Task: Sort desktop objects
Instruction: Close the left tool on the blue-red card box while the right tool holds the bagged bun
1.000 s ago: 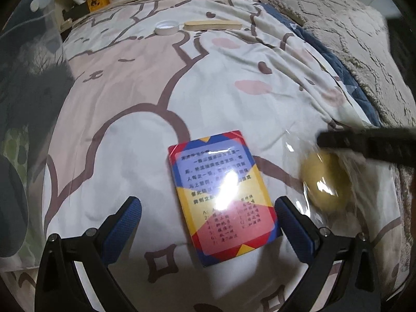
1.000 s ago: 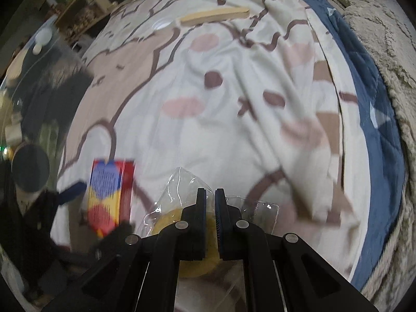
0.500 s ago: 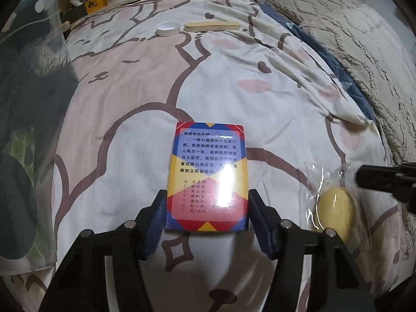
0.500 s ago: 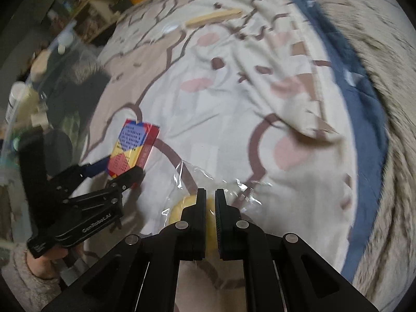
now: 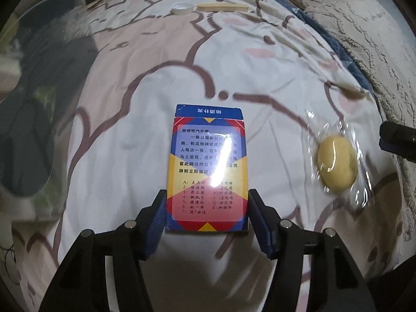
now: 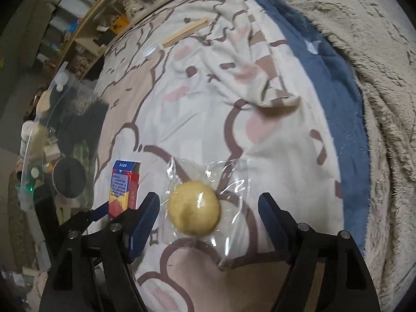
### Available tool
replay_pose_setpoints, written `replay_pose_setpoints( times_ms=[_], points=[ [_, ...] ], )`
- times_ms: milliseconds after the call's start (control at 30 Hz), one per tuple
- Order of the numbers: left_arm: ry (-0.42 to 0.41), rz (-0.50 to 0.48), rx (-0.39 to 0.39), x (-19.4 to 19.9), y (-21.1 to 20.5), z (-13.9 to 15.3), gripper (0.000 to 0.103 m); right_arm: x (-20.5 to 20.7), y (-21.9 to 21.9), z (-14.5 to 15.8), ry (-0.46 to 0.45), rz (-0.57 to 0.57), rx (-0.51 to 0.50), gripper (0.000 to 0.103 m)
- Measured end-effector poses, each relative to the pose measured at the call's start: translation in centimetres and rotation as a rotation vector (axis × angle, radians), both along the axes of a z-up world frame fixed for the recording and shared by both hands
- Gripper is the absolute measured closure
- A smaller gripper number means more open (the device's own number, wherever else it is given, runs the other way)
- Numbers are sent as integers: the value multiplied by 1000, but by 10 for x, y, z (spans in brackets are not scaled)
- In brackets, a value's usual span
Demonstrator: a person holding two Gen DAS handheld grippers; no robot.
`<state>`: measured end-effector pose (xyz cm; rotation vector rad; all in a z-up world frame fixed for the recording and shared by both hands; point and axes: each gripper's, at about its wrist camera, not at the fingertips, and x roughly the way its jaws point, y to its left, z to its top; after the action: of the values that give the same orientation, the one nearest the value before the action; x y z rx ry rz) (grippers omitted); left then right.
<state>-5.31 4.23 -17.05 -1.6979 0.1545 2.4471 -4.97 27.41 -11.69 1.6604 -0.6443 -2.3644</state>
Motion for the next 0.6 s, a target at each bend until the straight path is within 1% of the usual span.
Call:
replay_pose_setpoints(
  times_ms=[133, 267, 333, 367, 400, 433, 500, 567, 600],
  points=[
    [-19, 20, -3, 13, -7, 1, 43, 3, -4, -5, -30, 0, -32, 25],
    [-43, 40, 17, 29, -9, -2, 43, 8, 0, -16, -82, -41, -57, 25],
    [-39, 45, 22, 33, -8, -3, 43, 8, 2, -21, -100, -70, -77, 24],
    [-32, 47, 19, 35, -8, -3, 43, 8, 1, -22, -103, -77, -75, 22],
    [-28, 47, 13, 35, -7, -3, 42, 8, -1, -23, -103, -78, -67, 15],
    [-31, 48, 5, 35, -6, -5, 42, 7, -4, -23, -98, -77, -54, 11],
    [-37, 50, 2, 34, -5, -7, 33, 4, -11, -19, -74, -66, -18, 3],
    [-38, 53, 7, 34, -5, -8, 28, 1, -20, -16, -52, -48, 9, 0],
    [-39, 56, 9, 34, -6, -9, 26, -1, -25, -15, -45, -36, 23, 0]
  ],
)
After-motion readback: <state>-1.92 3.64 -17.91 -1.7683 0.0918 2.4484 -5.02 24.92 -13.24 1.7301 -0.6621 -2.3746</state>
